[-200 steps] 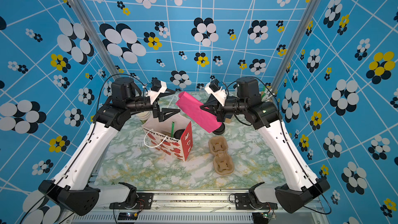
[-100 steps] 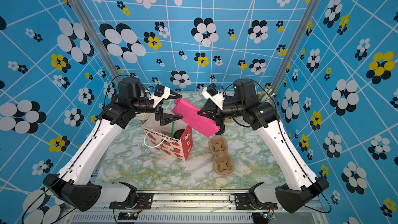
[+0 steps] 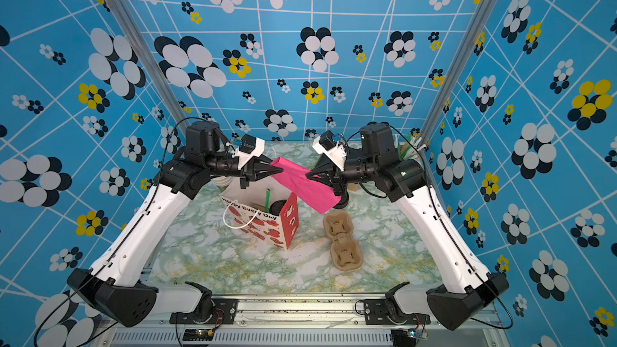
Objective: Pack the takeout coffee
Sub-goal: 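Carry the pink napkin toward the left gripper while the left gripper reaches toward it, then grasp the napkin with the left gripper and open the right gripper, then lower the pink napkin into the bag with the left gripper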
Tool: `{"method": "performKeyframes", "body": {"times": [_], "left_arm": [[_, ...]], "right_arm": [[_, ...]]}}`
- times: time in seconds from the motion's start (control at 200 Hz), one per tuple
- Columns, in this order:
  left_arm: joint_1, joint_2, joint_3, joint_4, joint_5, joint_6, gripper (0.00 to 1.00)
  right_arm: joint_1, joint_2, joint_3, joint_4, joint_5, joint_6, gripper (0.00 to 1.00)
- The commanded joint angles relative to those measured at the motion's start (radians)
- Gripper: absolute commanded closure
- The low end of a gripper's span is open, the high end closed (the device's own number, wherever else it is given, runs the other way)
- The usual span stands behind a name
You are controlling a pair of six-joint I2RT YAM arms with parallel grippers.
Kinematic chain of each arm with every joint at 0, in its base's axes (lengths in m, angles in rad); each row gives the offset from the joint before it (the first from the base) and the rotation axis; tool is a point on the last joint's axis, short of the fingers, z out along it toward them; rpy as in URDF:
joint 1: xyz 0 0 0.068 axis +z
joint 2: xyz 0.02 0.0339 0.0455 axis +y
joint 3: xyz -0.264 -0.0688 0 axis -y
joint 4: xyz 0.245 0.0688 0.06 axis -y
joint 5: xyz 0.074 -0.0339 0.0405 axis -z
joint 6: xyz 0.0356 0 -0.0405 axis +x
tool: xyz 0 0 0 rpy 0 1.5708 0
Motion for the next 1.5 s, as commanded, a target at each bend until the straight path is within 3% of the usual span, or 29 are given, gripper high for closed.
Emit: {"method": "performKeyframes", "body": {"times": [0.0, 0.2, 0.44, 0.57, 0.985, 1.254, 1.499], "left_arm": [[0.001, -0.036, -0.010, 0.011, -0.028, 0.011, 1.00], [0.007, -0.074, 0.041, -0.122, -0.142, 0.119, 1.00], [0.015, -0.117, 0.145, -0.335, -0.271, 0.247, 1.00], [0.016, -0.135, 0.182, -0.420, -0.370, 0.296, 1.00], [0.016, -0.155, 0.274, -0.600, -0.790, 0.430, 1.00], [0.017, -0.104, 0.293, -0.671, -0.899, 0.451, 1.00], [0.017, -0.066, 0.261, -0.665, -0.933, 0.442, 1.00]], "right_arm": [[0.005, -0.005, -0.029, 0.030, 0.044, 0.010, 0.91], [0.006, -0.014, -0.034, 0.063, 0.154, 0.031, 0.52], [0.005, -0.030, -0.104, 0.120, 0.200, 0.050, 0.49], [0.006, -0.031, -0.116, 0.136, 0.203, 0.062, 0.42], [0.007, -0.043, -0.153, 0.137, 0.235, 0.073, 0.26], [0.006, -0.042, -0.171, 0.126, 0.244, 0.086, 0.22], [0.006, -0.048, -0.182, 0.115, 0.264, 0.086, 0.15]]}}
